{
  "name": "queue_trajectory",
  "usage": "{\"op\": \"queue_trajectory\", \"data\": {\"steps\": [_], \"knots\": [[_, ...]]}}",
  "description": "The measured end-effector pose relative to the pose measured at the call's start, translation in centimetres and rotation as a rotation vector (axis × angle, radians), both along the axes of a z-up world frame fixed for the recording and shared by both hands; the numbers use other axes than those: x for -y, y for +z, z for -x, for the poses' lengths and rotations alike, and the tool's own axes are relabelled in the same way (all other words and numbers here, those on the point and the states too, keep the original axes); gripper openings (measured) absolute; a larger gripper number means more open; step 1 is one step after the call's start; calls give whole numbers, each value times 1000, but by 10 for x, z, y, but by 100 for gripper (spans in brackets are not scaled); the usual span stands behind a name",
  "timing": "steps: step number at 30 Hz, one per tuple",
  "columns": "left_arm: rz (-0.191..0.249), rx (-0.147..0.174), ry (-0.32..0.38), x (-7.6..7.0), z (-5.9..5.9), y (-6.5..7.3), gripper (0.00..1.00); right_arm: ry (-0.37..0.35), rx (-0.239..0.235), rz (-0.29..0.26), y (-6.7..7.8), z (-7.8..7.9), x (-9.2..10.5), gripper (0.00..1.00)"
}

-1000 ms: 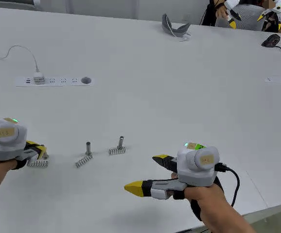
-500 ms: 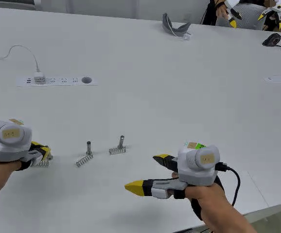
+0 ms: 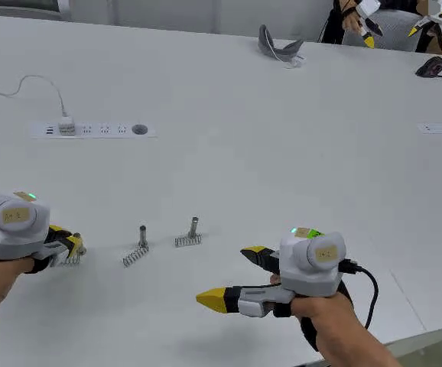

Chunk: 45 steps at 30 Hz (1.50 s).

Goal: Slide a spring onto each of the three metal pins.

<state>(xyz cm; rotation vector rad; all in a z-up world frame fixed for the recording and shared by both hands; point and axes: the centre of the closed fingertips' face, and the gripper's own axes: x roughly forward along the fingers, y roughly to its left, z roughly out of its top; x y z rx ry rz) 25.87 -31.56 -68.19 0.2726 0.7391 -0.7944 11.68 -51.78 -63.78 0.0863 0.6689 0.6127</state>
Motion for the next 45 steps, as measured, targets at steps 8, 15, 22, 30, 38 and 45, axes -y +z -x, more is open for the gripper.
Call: {"op": "queue_trajectory", "data": {"steps": [8,15,22,30,38,45], "knots": [[11,-14,13,-12,11,1,29,2,0,0,0,-1,-1,82],[8,-11,36,-25,20,1,34,8,-2,1,-2,-4,-4,82],[-1,-15,45,-43,33,3,42,24,0,7,-2,-7,-6,82],[31,-3,58,-52,45,13,53,40,-1,21,-3,-10,-6,82],[66,2,65,-55,49,19,63,48,-2,24,-4,-11,-8,82],[76,-14,59,-59,59,21,73,51,-4,27,-4,-10,-9,83]]}}
